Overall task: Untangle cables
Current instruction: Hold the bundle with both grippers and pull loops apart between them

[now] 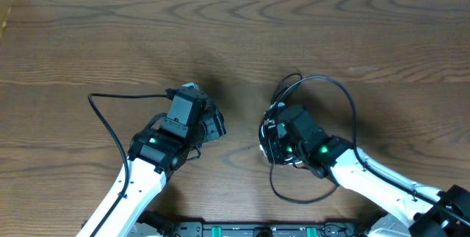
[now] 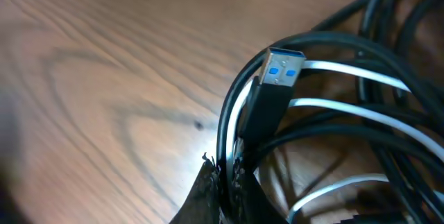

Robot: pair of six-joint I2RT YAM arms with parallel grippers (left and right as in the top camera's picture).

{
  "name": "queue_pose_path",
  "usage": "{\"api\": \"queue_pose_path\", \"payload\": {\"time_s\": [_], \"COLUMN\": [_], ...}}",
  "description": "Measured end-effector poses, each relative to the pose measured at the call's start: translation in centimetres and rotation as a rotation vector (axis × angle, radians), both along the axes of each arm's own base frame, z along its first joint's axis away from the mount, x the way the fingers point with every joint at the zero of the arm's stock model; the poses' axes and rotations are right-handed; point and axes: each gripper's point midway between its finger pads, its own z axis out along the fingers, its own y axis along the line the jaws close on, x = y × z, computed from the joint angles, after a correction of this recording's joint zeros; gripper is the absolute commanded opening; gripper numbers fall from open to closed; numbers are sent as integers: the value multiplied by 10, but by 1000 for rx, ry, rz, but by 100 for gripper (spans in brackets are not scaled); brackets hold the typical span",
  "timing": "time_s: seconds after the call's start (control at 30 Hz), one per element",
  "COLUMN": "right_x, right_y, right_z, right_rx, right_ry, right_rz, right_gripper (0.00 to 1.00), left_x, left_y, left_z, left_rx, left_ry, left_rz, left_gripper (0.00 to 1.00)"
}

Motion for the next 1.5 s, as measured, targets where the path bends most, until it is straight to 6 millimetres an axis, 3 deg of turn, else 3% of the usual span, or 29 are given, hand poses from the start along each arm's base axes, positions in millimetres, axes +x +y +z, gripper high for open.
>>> {"api": "queue_pose_path", "payload": {"time_s": [0.1,0.3,0.7,1.03,1.37,1.5], "right_x": [18,49,53,44,47,48], "right_y": [3,9,0,8,8,5], "right_z": [16,52,64,73,90,91], "right_rx": [84,297,468,541,621,632], "right_ry": [6,26,238,337,351,362], "right_rz": [-62,-173,-290,-276,-237,-242], "right_gripper": [1,1,1,1,1,1], "left_x": [-6,-10,-9,-14,-23,-21], "left_y": [-1,-24,-48,-58,-81,-80], "left_z": [-3,4,11,9,15,14], "left_rx": [-3,-85,-162,-220,-231,-218], "left_ry": [28,19,-50,-51,-86,-91], "left_rz": [-11,-145,-307,-354,-438,-425], "left_gripper": [67,67,67,67,66,66]}}
